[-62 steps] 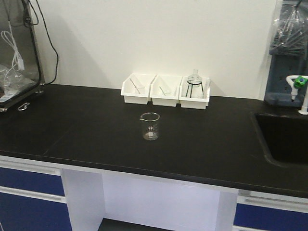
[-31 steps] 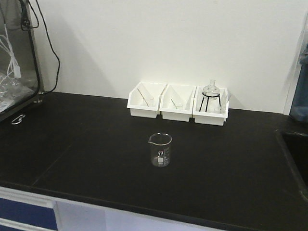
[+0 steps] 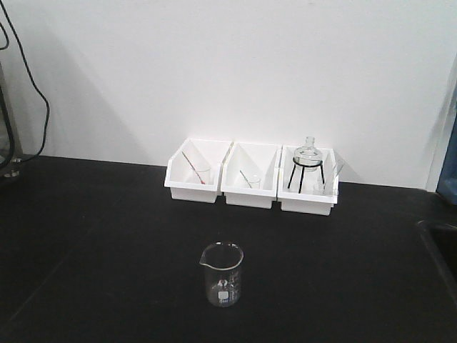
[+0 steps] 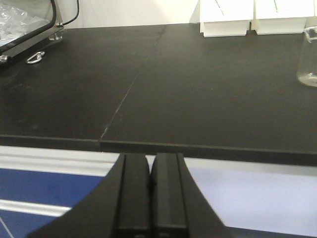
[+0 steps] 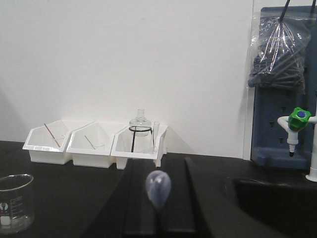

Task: Grab transparent chemical and place on left bench
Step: 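Approach the empty glass beaker near the white bins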

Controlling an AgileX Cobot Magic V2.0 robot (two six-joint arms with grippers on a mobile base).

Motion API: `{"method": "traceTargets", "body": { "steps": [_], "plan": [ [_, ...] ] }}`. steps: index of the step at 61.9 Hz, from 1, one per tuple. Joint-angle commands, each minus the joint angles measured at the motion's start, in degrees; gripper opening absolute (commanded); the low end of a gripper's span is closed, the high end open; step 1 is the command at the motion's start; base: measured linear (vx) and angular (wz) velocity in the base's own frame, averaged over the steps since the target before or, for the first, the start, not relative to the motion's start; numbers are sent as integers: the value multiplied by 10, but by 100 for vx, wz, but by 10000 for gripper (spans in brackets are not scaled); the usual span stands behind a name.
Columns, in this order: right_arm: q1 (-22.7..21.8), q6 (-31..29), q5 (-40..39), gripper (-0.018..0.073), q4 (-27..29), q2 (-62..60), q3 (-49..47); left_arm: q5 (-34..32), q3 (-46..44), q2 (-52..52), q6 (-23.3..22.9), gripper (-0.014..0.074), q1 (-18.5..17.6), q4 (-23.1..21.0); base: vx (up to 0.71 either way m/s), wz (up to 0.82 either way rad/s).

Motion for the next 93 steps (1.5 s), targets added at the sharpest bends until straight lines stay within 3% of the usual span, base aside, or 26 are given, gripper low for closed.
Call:
{"method": "traceTargets", "body": {
  "steps": [1,63,72,80,93],
  "plan": [
    [-3,-1,-38,0,-3,7,-16,-45,9,-11,-4,-3,-1,0,27,-1],
    [-3,-3,-47,0,-10,7,-17,-45,9,-11,-4,-3,-1,0,10,-4],
    [-3,-2,-124,0,-10,28,-30,-45,9,-11,-4,-3,-1,0,0,0],
    [-3,-2,-187,0,-16,122,-75,-45,9,-11,-4,-3,-1,0,0,0],
    [-3,35,-357,0,-135,362,-202,-45,9,-11,-4,-3,-1,0,0,0]
  ]
}}
